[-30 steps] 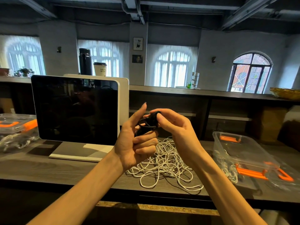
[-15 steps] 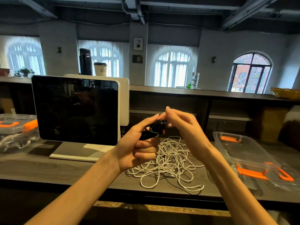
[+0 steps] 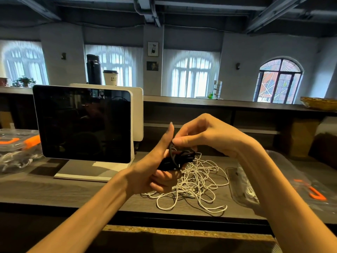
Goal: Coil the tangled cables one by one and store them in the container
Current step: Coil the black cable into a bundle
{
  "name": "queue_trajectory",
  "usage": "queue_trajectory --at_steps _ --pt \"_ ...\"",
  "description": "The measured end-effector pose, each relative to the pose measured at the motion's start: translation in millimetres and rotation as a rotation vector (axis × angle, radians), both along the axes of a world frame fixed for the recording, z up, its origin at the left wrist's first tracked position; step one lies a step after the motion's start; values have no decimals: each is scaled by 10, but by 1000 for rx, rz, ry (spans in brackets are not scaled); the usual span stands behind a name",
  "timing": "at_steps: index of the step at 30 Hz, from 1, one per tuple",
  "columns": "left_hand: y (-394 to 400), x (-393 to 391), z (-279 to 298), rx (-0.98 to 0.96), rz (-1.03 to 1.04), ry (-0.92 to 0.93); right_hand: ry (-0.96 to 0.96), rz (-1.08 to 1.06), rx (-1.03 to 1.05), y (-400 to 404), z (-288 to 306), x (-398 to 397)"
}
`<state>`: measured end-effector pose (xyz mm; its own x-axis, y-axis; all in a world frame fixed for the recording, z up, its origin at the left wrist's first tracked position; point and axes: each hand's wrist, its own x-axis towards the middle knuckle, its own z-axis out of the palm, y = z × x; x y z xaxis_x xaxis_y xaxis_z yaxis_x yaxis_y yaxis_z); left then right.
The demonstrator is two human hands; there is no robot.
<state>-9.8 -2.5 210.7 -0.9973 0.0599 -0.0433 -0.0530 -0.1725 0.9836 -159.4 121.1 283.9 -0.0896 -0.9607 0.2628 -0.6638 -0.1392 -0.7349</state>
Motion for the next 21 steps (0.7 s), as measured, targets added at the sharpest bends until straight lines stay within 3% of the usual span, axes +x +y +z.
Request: queue_trajectory --at_steps 5,8,11,15,21 --pt "3 6 44 -136 -11 151 -115 -94 -43 -210 -254 25" --pt "-33 24 70 -7 122 163 -55 -134 -174 -216 -355 -50" --pt "-120 23 69 231 329 192 144 -267 -341 -219 -485 -101" --pt "-181 22 27 370 361 216 501 -358 -445 -250 -606 -12" --pt "-162 -10 3 181 392 139 535 -354 -488 -291 -626 53"
